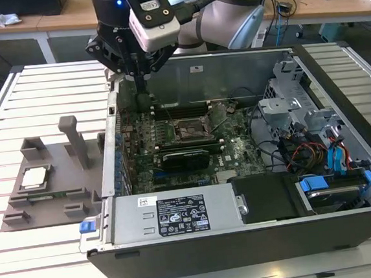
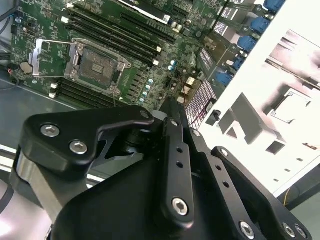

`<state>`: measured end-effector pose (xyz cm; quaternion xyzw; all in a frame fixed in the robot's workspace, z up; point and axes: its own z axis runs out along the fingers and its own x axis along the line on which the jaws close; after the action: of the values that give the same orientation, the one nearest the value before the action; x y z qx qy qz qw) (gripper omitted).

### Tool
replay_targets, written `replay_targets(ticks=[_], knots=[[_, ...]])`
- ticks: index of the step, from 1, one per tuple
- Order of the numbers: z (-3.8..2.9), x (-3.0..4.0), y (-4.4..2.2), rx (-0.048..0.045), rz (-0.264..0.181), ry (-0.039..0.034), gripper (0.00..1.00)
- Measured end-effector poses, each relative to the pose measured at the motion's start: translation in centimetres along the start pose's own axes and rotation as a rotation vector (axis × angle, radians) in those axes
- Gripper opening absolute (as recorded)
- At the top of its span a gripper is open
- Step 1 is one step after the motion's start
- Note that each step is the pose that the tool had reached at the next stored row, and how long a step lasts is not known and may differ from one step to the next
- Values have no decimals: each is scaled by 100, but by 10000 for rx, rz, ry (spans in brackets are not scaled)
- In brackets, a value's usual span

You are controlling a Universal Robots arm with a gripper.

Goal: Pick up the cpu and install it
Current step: 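Reach for the cpu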

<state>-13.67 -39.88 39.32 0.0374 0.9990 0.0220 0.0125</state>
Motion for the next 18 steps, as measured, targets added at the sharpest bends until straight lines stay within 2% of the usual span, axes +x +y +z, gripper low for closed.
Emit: replay_targets(ticks=[9, 18], knots=[[-3, 96, -7, 1, 0, 1, 11], [-6, 236, -18, 1, 0, 0, 11]])
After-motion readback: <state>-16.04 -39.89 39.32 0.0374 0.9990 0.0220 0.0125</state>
